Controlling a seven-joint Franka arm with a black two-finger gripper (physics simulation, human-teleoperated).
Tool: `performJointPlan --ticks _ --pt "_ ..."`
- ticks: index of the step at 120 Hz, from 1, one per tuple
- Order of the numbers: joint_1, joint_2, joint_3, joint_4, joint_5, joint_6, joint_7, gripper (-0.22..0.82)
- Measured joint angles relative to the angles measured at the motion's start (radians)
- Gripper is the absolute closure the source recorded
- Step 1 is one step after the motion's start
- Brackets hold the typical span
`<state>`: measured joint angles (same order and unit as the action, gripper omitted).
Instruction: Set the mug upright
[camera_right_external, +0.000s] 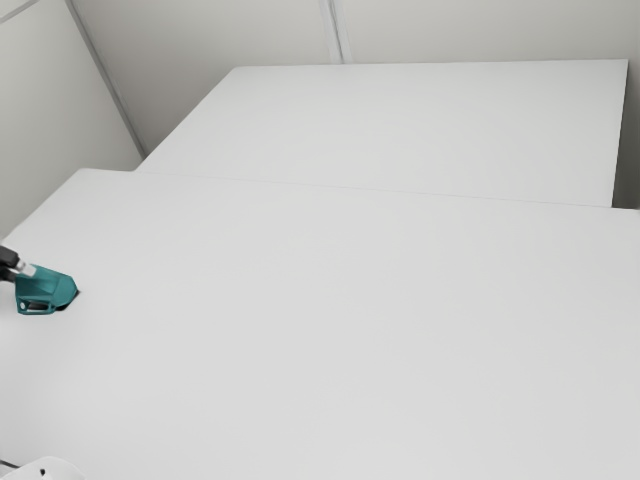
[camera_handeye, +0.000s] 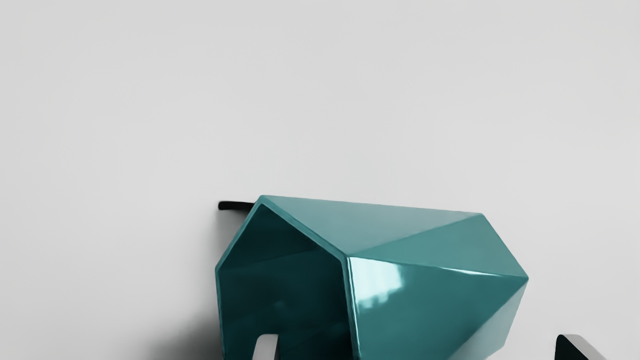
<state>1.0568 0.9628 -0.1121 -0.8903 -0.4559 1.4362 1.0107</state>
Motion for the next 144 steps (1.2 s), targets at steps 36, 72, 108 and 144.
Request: performJointPlan --ticks 36,72,108,144 --pt "0.02 0.0 -0.001 -0.014 -0.093 -0.096 0.038 0.07" --pt "0.019 -0.001 -0.033 -0.032 -0.131 -0.133 0.063 0.62" --pt "0.019 -0.015 -0.056 -0.035 -0.15 -0.156 0.075 0.75" --pt "-0.06 -0.171 -0.046 -0.112 -0.114 -0.222 0.05 0.78"
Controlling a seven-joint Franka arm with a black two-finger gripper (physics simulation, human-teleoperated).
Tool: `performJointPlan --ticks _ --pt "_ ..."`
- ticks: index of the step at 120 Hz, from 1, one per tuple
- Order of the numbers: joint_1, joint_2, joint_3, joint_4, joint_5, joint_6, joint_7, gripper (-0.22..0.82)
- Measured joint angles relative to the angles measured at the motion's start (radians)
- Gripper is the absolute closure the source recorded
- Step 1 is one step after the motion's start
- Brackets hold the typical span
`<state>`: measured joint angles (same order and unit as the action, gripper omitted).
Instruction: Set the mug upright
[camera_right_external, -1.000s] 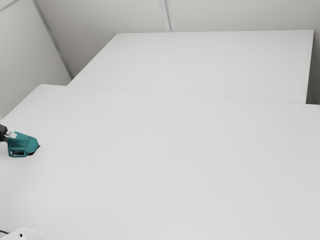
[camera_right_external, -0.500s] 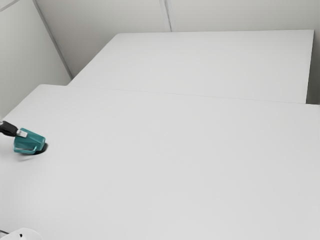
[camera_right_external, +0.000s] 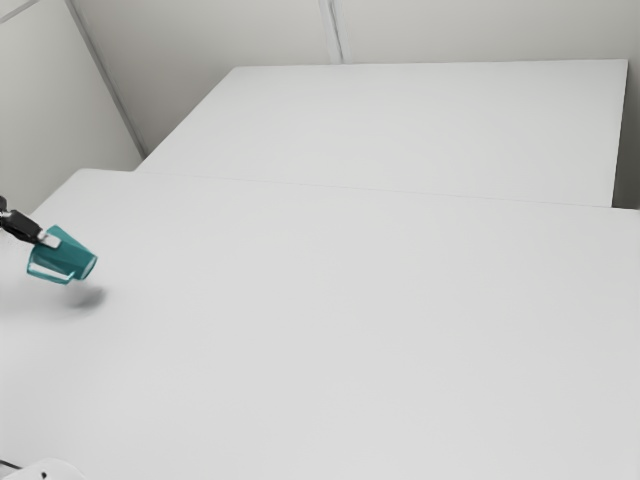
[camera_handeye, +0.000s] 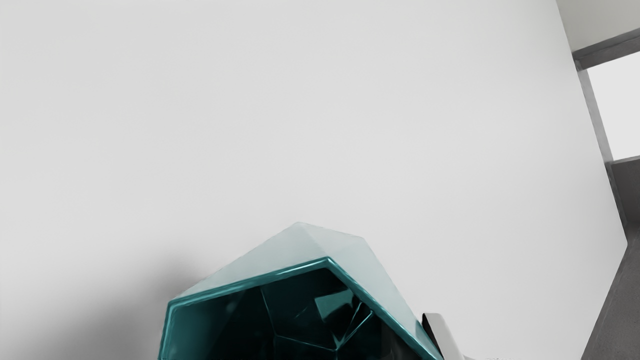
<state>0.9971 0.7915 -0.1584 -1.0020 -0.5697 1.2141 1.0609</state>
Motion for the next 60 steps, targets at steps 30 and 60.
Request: performJointPlan --ticks 30,60 --pt "-0.362 -0.334 0.146 -0.296 0.157 0.112 -0.069 0.78" --pt "-0.619 -0.479 0.208 -0.48 0.23 0.314 -0.15 0.78"
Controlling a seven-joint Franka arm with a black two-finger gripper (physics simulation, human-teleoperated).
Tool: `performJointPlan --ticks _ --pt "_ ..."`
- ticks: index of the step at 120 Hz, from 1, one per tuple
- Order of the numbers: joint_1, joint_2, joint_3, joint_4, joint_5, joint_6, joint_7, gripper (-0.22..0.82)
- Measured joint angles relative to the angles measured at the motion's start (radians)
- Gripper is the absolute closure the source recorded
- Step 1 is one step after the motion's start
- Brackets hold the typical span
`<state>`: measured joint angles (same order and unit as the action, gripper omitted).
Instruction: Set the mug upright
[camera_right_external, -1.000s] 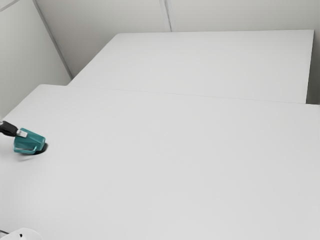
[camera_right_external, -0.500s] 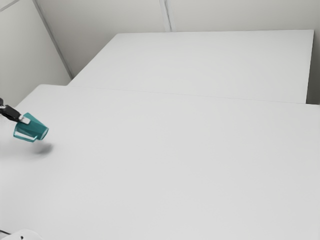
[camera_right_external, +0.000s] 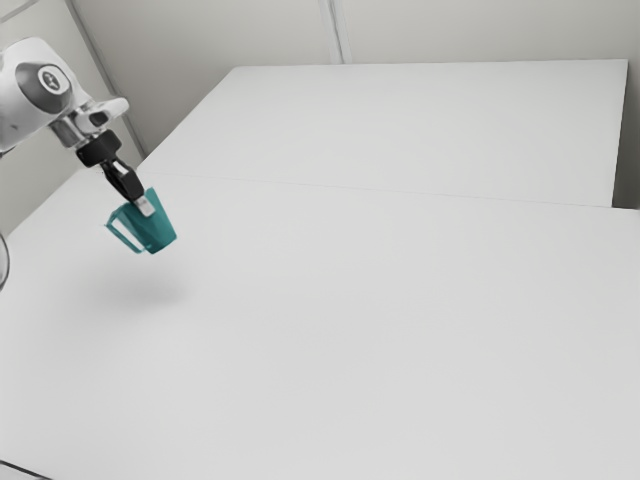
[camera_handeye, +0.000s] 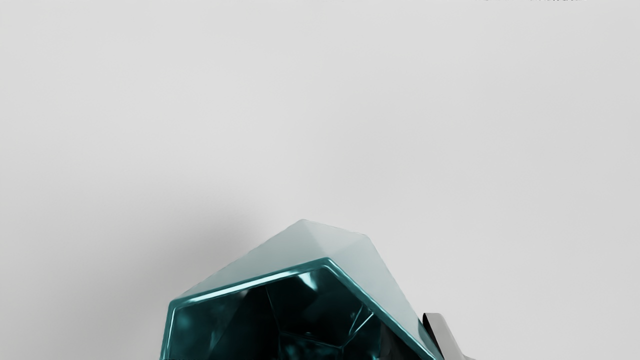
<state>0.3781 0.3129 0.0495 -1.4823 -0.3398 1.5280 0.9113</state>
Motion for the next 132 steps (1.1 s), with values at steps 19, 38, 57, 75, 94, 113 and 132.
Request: performJointPlan --ticks 19,38,57,75,94,113,132 --pt "-0.115 -0.104 0.003 -0.183 0.105 0.192 -0.082 0.78" --pt "-0.166 -0.172 0.004 -0.362 0.186 0.4 -0.183 0.78" --pt "-0.205 -0.231 0.004 -0.494 0.233 0.552 -0.283 0.78" --pt "-0.23 -0.257 0.003 -0.591 0.248 0.648 -0.359 0.78" --pt "-0.241 -0.249 0.0 -0.619 0.255 0.715 -0.423 0.78" --pt "-0.25 -0.211 -0.004 -0.618 0.258 0.76 -0.473 0.78" --pt "-0.274 -0.184 -0.006 -0.618 0.259 0.785 -0.513 0.78"
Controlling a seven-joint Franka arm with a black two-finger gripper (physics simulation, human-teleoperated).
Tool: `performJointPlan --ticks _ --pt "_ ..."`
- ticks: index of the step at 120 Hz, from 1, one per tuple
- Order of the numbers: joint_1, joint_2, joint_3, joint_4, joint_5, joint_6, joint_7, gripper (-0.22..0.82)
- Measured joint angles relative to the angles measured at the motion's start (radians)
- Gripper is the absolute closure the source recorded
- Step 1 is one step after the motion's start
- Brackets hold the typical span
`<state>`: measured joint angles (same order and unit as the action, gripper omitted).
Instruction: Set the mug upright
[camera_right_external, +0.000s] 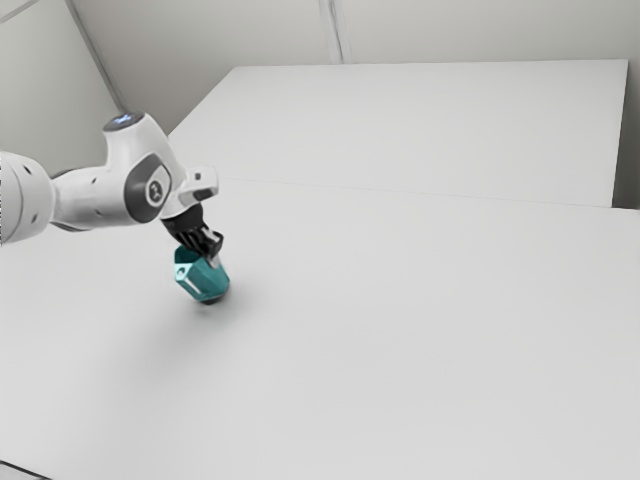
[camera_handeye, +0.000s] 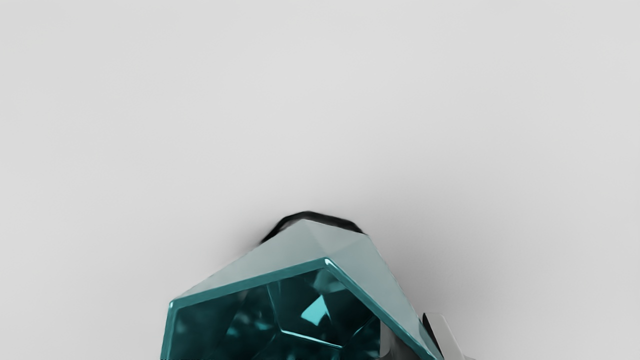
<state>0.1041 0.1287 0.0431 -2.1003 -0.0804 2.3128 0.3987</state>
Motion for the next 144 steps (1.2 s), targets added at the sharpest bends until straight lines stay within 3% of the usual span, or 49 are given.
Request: performJointPlan --ticks 28,53,76,111,144 --pt "-0.012 0.036 -0.001 0.006 0.001 0.02 -0.043 0.76" --pt "-0.02 0.019 -0.003 0.01 -0.008 0.024 -0.057 0.33" --pt "-0.019 -0.014 -0.011 0.142 -0.003 -0.078 -0.065 0.13" --pt "-0.03 -0.022 -0.08 0.526 0.086 -0.44 -0.084 0.03" --pt "-0.024 -0.055 -0.081 0.585 0.095 -0.611 -0.093 0.01"
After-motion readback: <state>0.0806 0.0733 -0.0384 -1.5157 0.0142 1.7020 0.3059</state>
